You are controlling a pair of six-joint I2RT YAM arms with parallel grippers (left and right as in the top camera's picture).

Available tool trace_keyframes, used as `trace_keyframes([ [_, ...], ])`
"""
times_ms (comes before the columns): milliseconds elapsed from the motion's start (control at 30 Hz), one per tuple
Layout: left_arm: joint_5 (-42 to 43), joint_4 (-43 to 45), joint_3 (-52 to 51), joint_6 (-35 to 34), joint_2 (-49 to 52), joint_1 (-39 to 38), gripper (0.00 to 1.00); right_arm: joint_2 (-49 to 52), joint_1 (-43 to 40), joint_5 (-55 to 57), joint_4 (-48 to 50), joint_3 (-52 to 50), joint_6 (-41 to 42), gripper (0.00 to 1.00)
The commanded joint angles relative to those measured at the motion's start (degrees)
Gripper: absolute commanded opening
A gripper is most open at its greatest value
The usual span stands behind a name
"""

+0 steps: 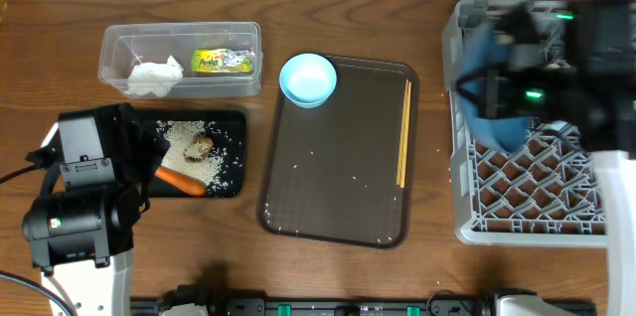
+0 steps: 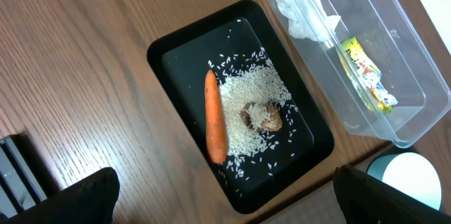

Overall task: Sort waste into correct bins and load items into the dishwasher rack
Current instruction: 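Lift the blue plate and carry it right into the dish rack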

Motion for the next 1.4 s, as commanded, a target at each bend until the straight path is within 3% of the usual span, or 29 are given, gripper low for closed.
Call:
trace_keyframes([
  [0, -1.09, -0.15, 0.20, -0.11, 0.00, 0.24, 0.98, -2.14, -8.13, -11.08, -1.79, -1.07, -5.88, 0.01],
  [467, -1.09, -0.15, 0.20, -0.11, 0.00, 0.24, 0.98, -2.43, -30.32, -40.59, -2.45, -17.49, -20.39, 0.01],
  [800, -1.09, -0.15, 0.20, -0.11, 0.00, 0.24, 0.98, -2.43, -37.62, -39.89, -4.72, -21.55, -21.14, 0.01],
  [1067, -1.09, -0.15, 0.20, -0.11, 0.00, 0.24, 0.98, -2.43, -40.15, -38.36, -10.88, -22.49, -28.22, 0.01],
  [1367, -1.09, -0.15, 0.20, -0.11, 0.00, 0.24, 0.98, -2.38, -40.22, -43.39, -3.69, -29.27, -29.70, 0.01],
])
